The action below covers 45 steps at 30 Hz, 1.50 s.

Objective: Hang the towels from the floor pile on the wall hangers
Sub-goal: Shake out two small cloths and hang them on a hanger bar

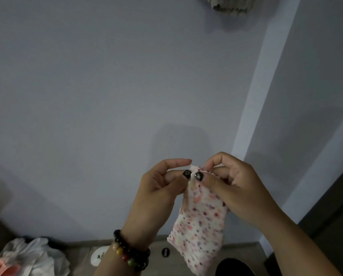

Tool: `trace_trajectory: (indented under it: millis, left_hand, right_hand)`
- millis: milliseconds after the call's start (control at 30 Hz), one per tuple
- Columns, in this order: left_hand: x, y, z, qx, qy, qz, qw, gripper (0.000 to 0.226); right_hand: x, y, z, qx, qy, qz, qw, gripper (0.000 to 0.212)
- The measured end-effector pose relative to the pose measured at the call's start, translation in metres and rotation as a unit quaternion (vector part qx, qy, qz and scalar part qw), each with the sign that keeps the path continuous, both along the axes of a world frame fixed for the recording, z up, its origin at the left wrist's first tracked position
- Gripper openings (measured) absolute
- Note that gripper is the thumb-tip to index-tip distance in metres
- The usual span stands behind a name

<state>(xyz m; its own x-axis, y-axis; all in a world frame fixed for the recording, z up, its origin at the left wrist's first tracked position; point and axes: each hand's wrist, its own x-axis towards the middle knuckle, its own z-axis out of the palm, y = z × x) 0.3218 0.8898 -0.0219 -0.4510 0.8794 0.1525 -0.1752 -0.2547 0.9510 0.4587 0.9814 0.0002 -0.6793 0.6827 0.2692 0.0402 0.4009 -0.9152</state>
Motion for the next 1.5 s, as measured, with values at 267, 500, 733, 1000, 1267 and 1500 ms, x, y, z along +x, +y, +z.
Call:
trace_trajectory:
  millis: [267,500,733,1000,1267,1500]
  left_hand:
    - [-0.003,-0.008,0.001,0.024,0.029,-0.043,0.998,0.036]
    - [-0.011,-0.002,-0.002,0.04,0.039,0.034,0.998,0.022]
    - [-0.021,0.006,0.002,0.053,0.088,0.071,0.992,0.027]
    - [-0.028,0.009,0.013,0.038,0.183,0.132,0.974,0.043]
    - [-0.012,0.017,0.024,0.034,0.19,0.172,0.966,0.019]
    - [-0.009,0.039,0.046,0.021,0.201,0.198,0.959,0.05]
  right_hand:
    - [0.0,0.001,-0.001,-0.055,0.009,-0.001,0.998,0.02]
    - [0.01,0.019,-0.013,0.018,-0.08,0.035,0.996,0.036]
    - [0.014,0.043,-0.009,0.2,-0.171,-0.007,0.965,0.038]
    - [0.012,0.05,0.015,0.132,-0.067,-0.125,0.981,0.026]
    - [0.01,0.058,0.038,0.201,-0.017,-0.151,0.968,0.036]
    - [0.015,0.081,0.06,0.147,-0.01,-0.112,0.983,0.036]
